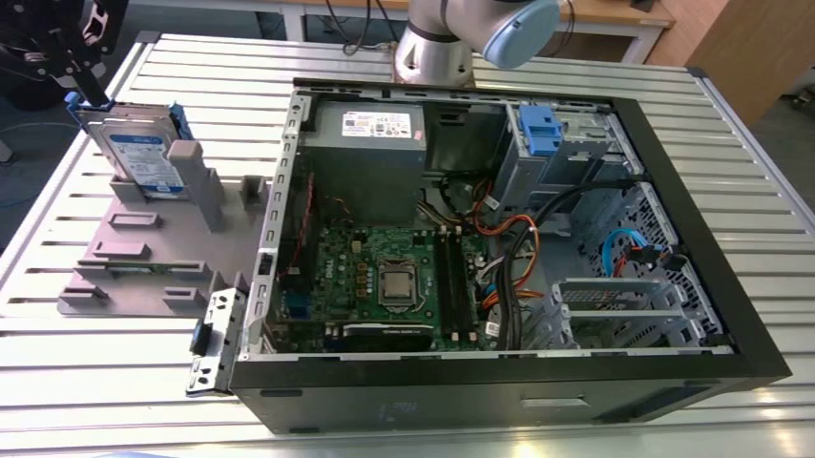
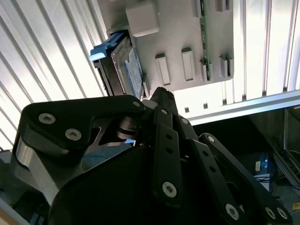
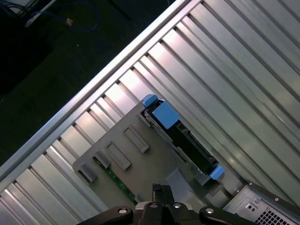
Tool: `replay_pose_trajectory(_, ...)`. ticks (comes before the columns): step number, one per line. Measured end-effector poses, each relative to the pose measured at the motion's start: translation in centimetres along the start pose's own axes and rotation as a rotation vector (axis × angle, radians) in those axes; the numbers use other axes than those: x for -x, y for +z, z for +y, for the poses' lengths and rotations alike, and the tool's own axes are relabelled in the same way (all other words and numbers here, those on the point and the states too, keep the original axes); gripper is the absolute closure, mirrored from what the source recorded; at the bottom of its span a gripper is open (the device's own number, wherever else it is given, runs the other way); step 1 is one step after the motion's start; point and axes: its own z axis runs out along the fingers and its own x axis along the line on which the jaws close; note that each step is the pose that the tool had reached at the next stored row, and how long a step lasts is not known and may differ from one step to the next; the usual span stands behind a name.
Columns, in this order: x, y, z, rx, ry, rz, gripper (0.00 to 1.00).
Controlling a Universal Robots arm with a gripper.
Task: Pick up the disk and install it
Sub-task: 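Pick up the disk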
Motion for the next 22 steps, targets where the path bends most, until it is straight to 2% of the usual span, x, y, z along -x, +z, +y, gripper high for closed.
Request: replay_pose_trajectory(22,0.00,0.00,0.00,0.0007,-0.030,0.0010,0.89)
